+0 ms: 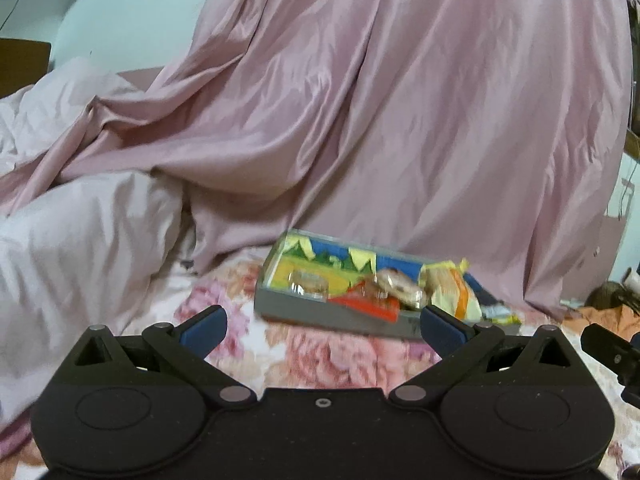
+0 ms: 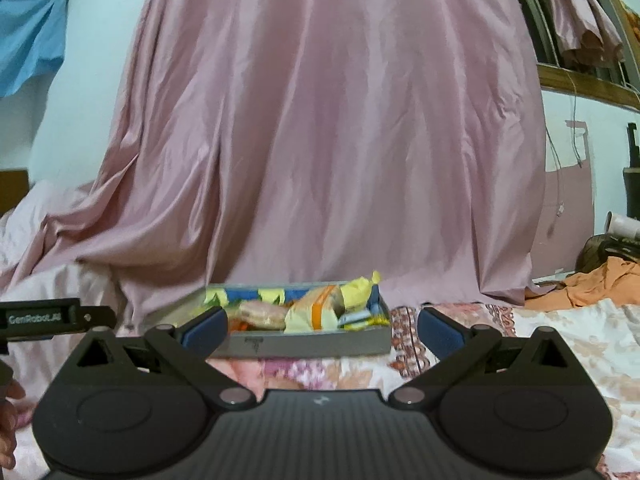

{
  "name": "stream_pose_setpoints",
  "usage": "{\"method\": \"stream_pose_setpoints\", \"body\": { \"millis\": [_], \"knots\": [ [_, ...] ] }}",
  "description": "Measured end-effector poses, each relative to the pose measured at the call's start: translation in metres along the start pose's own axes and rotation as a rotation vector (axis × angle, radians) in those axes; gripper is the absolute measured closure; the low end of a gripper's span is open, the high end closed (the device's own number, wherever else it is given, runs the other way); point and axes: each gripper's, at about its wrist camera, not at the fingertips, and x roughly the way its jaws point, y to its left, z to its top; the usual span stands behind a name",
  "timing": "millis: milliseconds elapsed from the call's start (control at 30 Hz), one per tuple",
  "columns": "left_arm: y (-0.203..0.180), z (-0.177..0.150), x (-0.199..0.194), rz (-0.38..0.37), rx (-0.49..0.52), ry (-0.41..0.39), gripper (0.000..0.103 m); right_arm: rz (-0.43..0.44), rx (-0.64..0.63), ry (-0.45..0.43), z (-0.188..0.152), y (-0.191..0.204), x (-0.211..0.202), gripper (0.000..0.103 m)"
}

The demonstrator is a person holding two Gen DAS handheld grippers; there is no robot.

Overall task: Organize snacks
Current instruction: 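Move both grippers back over the orange candy and blue candy packet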

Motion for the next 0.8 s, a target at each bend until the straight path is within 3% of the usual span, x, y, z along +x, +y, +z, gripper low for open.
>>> {"method": "stream_pose_setpoints", "body": {
  "millis": [400,800],
  "knots": [
    [0.009,-0.042,-0.025,-0.006,0.011,0.095,0.001,0.014,-0.04,0.084,-0.031,0.01,-0.052,0.0],
    [0.035,-0.078,-0.046,-0.025,0.019,0.175,0.001,0.031,-0.038,0.214,-0.056,0.025,-0.065,0.0]
  ]
}}
